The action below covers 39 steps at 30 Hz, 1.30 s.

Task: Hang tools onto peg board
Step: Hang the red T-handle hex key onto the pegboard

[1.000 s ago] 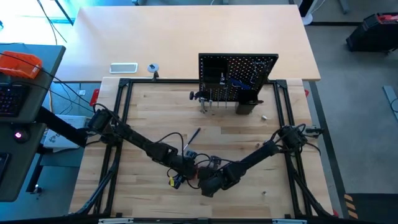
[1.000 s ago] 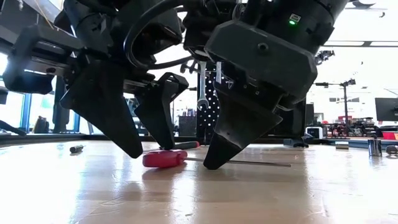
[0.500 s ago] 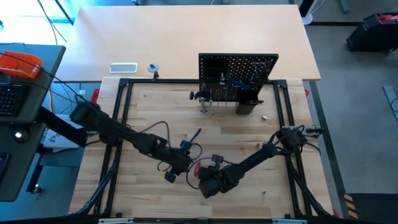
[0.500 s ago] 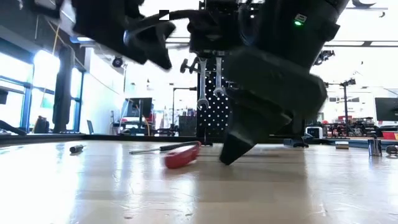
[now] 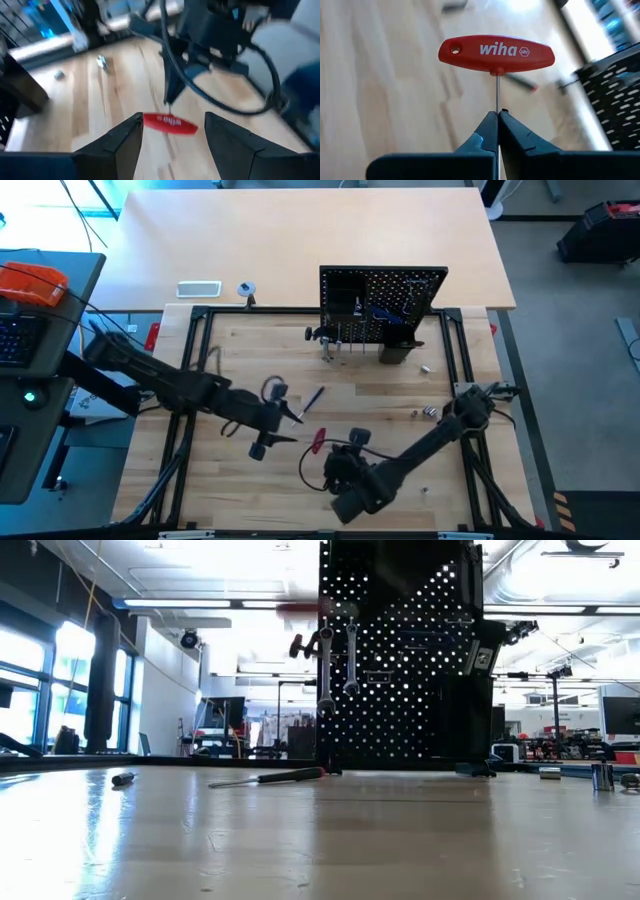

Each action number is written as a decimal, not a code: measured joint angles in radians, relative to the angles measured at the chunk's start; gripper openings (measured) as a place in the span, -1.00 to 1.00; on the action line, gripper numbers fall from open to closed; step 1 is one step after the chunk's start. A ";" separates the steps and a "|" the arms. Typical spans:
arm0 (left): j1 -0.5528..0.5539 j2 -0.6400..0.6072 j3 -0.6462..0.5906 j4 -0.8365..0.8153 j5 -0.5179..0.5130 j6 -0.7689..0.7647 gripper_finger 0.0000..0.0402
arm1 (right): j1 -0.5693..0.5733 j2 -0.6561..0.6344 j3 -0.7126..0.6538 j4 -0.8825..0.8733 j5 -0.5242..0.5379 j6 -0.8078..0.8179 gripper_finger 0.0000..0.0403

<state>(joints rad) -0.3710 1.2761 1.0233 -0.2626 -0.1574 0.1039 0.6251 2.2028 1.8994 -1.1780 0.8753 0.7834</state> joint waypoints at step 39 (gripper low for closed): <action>0.069 -0.015 -0.296 0.807 -0.220 -0.336 0.01 | -0.029 -0.005 0.171 -0.347 0.576 0.082 -1.00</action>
<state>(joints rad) -0.3022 1.2608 0.7269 0.5444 -0.3773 -0.2323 0.5966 2.1983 2.0705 -1.5248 1.4510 0.8654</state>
